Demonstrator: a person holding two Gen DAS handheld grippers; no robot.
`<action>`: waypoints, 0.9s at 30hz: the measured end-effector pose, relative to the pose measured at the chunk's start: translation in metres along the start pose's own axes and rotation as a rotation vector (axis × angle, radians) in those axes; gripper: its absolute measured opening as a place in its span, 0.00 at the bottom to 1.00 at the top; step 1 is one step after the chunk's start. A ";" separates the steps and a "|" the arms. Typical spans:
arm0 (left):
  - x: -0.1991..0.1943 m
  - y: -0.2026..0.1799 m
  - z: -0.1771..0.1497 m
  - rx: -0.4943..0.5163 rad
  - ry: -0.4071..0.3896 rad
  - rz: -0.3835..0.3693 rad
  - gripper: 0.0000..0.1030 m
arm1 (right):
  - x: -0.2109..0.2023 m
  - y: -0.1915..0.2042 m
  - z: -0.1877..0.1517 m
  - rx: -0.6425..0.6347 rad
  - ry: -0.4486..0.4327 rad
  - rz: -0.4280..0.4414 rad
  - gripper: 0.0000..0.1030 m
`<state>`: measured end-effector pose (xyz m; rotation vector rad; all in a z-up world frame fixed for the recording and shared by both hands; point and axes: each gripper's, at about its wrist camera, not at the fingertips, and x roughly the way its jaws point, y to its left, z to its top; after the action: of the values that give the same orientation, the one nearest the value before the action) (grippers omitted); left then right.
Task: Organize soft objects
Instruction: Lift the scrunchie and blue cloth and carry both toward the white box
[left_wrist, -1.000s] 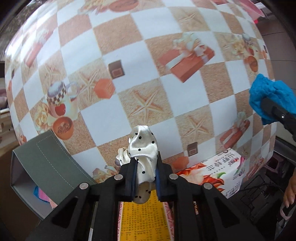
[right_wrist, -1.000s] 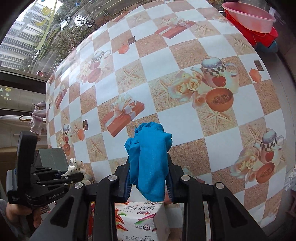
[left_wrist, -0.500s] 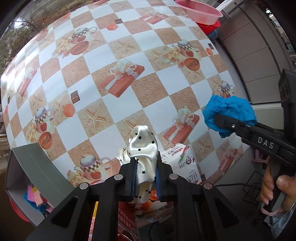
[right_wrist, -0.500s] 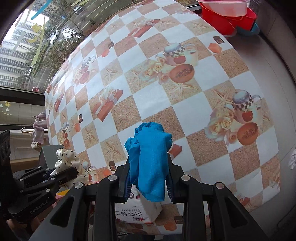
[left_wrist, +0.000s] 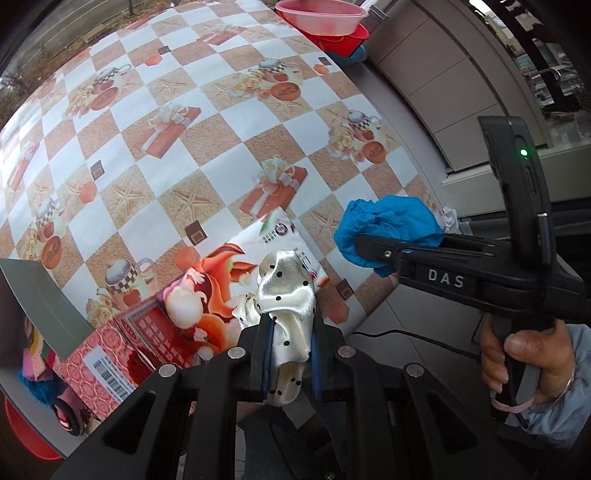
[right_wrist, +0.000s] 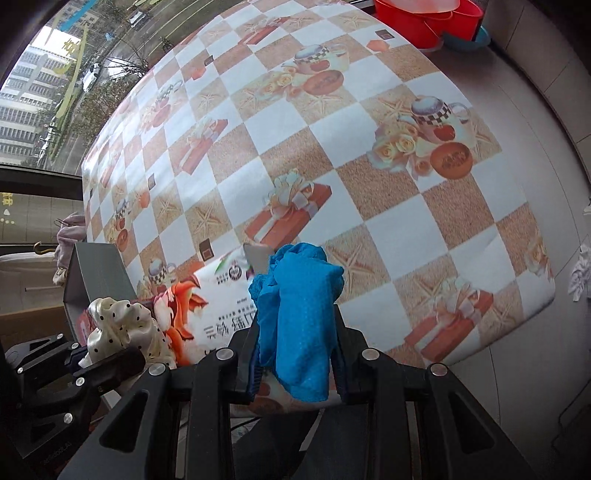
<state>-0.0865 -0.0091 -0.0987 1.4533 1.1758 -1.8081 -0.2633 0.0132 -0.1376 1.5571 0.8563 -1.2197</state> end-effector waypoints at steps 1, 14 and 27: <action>-0.001 -0.003 -0.006 0.015 0.002 -0.007 0.17 | 0.000 0.003 -0.007 -0.004 0.007 0.000 0.31; -0.016 0.015 -0.095 0.038 -0.009 -0.004 0.17 | 0.012 0.068 -0.080 -0.182 0.083 -0.023 0.31; -0.063 0.082 -0.170 -0.156 -0.156 0.042 0.17 | 0.022 0.160 -0.131 -0.462 0.160 0.034 0.31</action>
<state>0.0818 0.0927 -0.0700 1.2179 1.1708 -1.7259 -0.0717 0.0880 -0.1108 1.2933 1.1201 -0.8051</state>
